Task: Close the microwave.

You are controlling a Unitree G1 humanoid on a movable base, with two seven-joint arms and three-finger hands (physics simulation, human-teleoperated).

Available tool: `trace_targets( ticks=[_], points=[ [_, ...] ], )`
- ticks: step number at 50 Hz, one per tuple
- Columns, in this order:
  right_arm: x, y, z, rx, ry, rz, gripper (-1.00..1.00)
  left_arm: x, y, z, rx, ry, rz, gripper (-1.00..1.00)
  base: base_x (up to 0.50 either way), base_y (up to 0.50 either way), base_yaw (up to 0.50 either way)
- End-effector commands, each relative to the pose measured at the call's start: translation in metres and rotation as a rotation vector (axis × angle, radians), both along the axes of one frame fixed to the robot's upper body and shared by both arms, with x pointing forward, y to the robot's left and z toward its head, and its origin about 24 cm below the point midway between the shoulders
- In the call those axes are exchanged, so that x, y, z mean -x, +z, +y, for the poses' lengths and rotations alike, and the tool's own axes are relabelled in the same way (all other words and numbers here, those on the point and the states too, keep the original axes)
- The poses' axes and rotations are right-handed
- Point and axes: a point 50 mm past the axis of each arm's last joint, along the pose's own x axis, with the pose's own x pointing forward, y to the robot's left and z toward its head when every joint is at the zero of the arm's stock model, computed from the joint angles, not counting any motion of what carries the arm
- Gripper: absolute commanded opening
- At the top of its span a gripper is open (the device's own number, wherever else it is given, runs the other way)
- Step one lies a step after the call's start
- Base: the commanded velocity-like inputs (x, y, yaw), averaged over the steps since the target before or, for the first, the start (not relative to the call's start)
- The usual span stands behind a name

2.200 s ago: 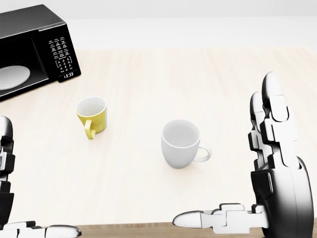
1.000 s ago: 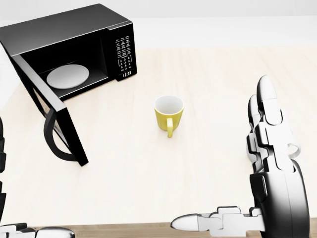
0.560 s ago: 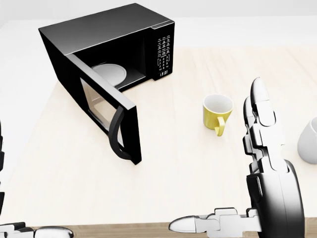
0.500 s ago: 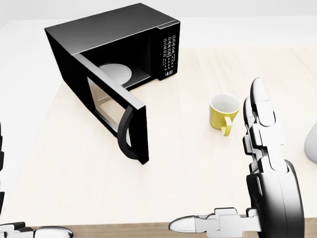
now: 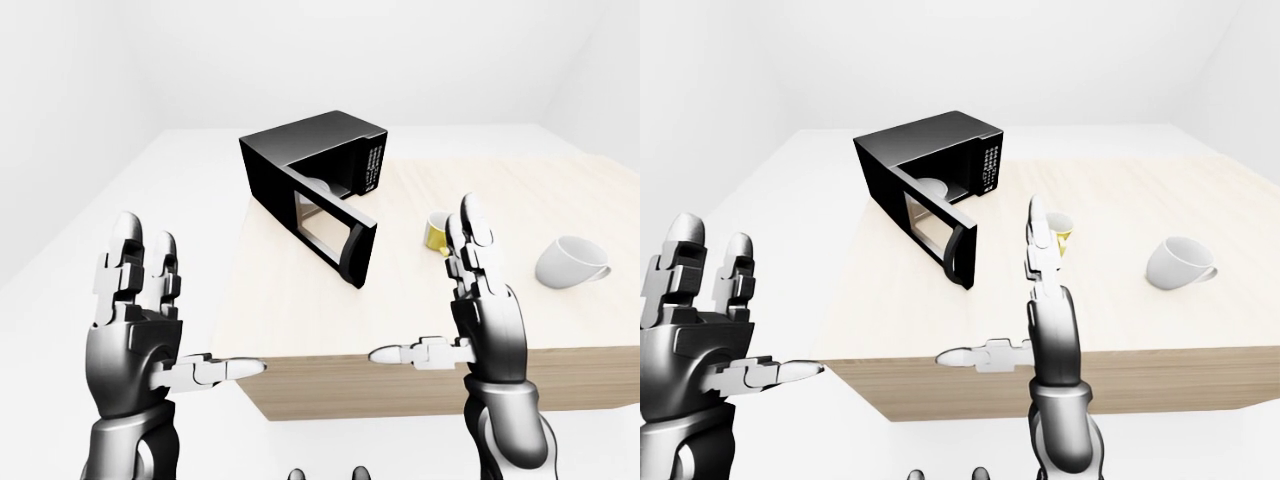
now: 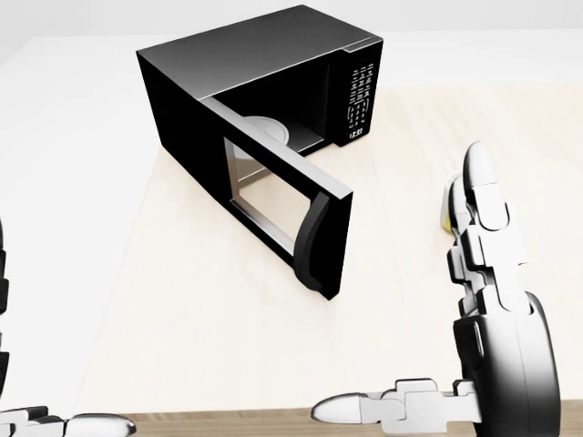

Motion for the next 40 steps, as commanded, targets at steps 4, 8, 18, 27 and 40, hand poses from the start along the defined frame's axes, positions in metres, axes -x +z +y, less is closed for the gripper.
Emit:
trace_targets(
  ticks=[4,8,18,27,40],
  points=[
    [-0.0019,-0.0028,0.0001,0.021,-0.018,0.009,1.0,-0.0002,-0.001,-0.0003,0.003,-0.002,0.005,1.0,0.0,0.0,0.0],
    [-0.0009,-0.0028,0.0008,0.041,-0.021,0.009,1.0,-0.0003,-0.0009,-0.0004,0.002,-0.007,0.004,1.0,0.0,0.18,0.0],
    [-0.0014,-0.004,0.0012,0.044,-0.021,0.015,1.0,-0.0004,-0.0013,-0.0011,0.003,-0.011,0.006,1.0,0.0,0.5,0.0],
    [-0.002,-0.0027,0.0001,0.021,-0.037,0.006,1.0,-0.0023,-0.0044,-0.0007,0.0,0.001,0.022,1.0,0.0,0.33,0.0],
    [-0.0023,-0.0024,-0.0006,0.029,-0.052,0.001,1.0,-0.0017,-0.0025,-0.0012,-0.002,-0.008,0.013,1.0,0.0,0.0,0.0]
  ],
)
